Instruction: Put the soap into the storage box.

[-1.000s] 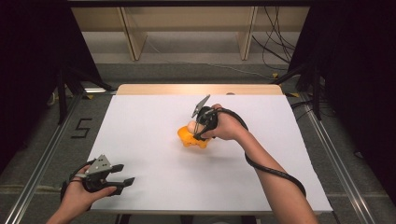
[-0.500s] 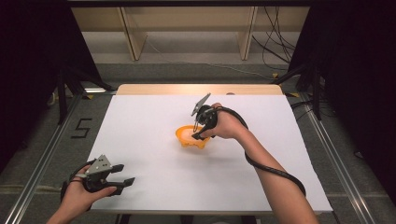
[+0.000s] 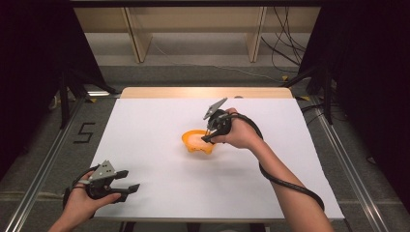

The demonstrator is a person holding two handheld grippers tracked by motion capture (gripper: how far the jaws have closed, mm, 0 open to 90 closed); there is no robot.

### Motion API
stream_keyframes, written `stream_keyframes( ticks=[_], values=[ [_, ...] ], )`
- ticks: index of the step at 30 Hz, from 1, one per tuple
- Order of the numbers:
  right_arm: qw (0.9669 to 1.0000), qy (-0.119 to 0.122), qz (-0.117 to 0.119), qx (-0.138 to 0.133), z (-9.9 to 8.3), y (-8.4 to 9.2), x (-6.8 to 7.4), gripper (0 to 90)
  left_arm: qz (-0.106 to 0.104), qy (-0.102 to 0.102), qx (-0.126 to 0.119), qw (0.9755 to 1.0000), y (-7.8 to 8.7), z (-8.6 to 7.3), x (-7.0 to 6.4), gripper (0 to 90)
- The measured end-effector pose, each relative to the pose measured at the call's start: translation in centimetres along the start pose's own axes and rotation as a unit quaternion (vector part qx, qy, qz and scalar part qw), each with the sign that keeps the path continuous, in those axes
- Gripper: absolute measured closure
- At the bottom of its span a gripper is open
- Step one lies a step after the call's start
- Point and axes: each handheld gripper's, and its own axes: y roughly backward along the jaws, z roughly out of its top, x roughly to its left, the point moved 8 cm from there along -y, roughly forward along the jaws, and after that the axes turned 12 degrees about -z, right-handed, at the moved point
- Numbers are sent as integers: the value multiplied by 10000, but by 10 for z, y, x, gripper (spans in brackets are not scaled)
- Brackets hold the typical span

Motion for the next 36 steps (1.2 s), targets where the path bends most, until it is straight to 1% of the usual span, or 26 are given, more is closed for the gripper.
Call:
stream_keyframes(
  ticks=[2, 3, 4, 5, 6, 7, 9, 11, 12, 14, 16, 18, 19, 20, 23, 26, 27, 28, 29, 30, 31, 32, 33, 34, 35, 36],
  values=[
    [9999, -91, -78, -55, -4, 8, 0, 547, 2, 3, 1, 10000, 0, 0, 0, 312],
    [9996, -222, -156, -114, -8, 14, 0, 571, 4, 49, -64, 10000, -1, 1, -1, 312],
    [9996, -222, -156, -114, -8, 14, 0, 571, 4, 49, -64, 10000, -1, 1, -1, 312],
    [9992, -334, -187, -116, -11, 18, 0, 580, 8, 44, -53, 10000, -1, 0, -1, 312],
    [9979, -538, -330, -141, -18, 24, 1, 592, 8, 54, -57, 10000, -1, 0, -1, 312],
    [9976, -572, -342, -189, -21, 27, 1, 595, 11, -7, 17, 10000, 0, -1, 0, 312],
    [9973, -591, -372, -231, -25, 30, 0, 595, 19, -2, 31, 10000, 0, -1, 0, 312],
    [9957, -748, -446, -307, -35, 38, 2, 595, 25, 0, 36, 10000, 0, -1, 0, 312],
    [9961, -700, -425, -330, -39, 42, 2, 594, 35, -37, 88, 9999, 0, -2, 1, 312],
    [9951, -804, -473, -342, -47, 46, 4, 588, 51, -23, 78, 10000, 0, -2, 1, 312],
    [9950, -843, -415, -342, -50, 49, 6, 587, 50, -25, 83, 9999, 0, -2, 1, 312],
    [9935, -907, -519, -441, -61, 53, 8, 576, 111, -28, 76, 9999, -1, -2, 2, 312],
    [9937, -939, -462, -397, -66, 56, 10, 572, 89, -11, 68, 9999, -1, -2, 2, 312],
    [9930, -1005, -472, -400, -70, 57, 11, 567, 43, 91, 59, 9999, -2, -3, 0, 312],
    [9929, -1064, -409, -330, -84, 59, 15, 557, 48, 91, 60, 9999, -2, -3, 0, 312],
    [9921, -1114, -452, -370, -92, 58, 17, 552, 50, 88, 72, 9999, -2, -3, 0, 312],
    [9918, -1162, -437, -298, -102, 60, 19, 549, 51, 95, 76, 9999, -2, -3, 0, 312],
    [9918, -1162, -437, -298, -102, 60, 19, 549, 51, 95, 76, 9999, -2, -3, 0, 312],
    [9906, -1247, -451, -323, -110, 60, 20, 543, 47, 44, 64, 10000, -2, -3, 1, 312],
    [9906, -1247, -451, -323, -110, 60, 20, 543, 47, 44, 64, 10000, -2, -3, 1, 312],
    [9905, -1260, -483, -260, -121, 61, 21, 537, 82, -5, 155, 9998, -2, -4, 2, 312],
    [9905, -1260, -483, -260, -121, 61, 21, 537, 82, -5, 155, 9998, -2, -4, 2, 312],
    [9894, -1382, -379, -221, -130, 62, 24, 535, 93, 85, 135, 9998, -3, -5, 1, 312],
    [9894, -1382, -379, -221, -130, 62, 24, 535, 93, 85, 135, 9998, -3, -5, 1, 312],
    [9871, -1539, -423, -151, -139, 64, 25, 532, 65, 80, 147, 9998, -3, -5, 1, 312],
    [9871, -1539, -423, -151, -139, 64, 25, 532, 65, 80, 147, 9998, -3, -5, 1, 312]
  ],
)
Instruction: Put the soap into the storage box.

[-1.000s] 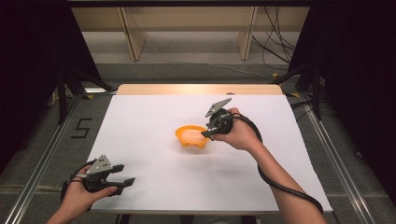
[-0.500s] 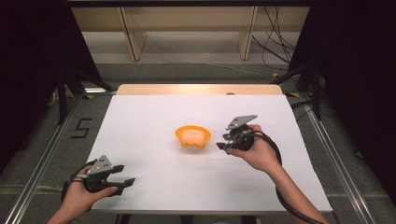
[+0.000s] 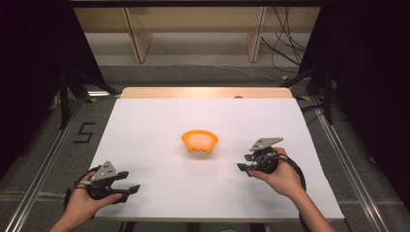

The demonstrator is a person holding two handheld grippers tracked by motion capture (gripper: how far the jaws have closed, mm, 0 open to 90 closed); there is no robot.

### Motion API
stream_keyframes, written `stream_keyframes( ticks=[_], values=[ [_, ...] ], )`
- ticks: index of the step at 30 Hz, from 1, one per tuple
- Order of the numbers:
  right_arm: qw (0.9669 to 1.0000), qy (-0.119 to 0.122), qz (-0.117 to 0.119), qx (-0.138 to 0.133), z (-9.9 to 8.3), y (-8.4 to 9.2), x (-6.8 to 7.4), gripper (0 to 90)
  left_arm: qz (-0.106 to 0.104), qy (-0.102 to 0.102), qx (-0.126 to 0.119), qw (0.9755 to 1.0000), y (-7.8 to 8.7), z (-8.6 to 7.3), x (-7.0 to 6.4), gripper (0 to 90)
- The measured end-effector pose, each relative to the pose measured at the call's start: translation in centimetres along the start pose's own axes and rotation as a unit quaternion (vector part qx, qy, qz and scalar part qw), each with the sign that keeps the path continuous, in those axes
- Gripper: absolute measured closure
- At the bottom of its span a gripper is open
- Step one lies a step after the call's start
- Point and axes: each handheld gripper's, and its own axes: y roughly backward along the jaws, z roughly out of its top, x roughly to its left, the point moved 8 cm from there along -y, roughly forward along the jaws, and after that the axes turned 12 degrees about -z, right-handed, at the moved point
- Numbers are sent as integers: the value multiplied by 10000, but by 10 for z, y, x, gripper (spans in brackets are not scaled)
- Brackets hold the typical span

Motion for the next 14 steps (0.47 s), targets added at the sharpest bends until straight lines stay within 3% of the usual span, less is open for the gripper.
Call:
stream_keyframes(
  ticks=[3, 7, 14],
  values=[
    [9996, -220, -96, -141, -14, 0, -1, 528, 0, -38, -35, 10000, -1, 1, 0, 312],
    [9988, -474, -128, -51, -24, 1, -1, 518, 19, -49, 4, 10000, -1, 0, 0, 312],
    [9976, -648, -38, -222, -24, -3, 0, 511, -32, -50, -22, 10000, -1, 1, 0, 312]
  ],
)
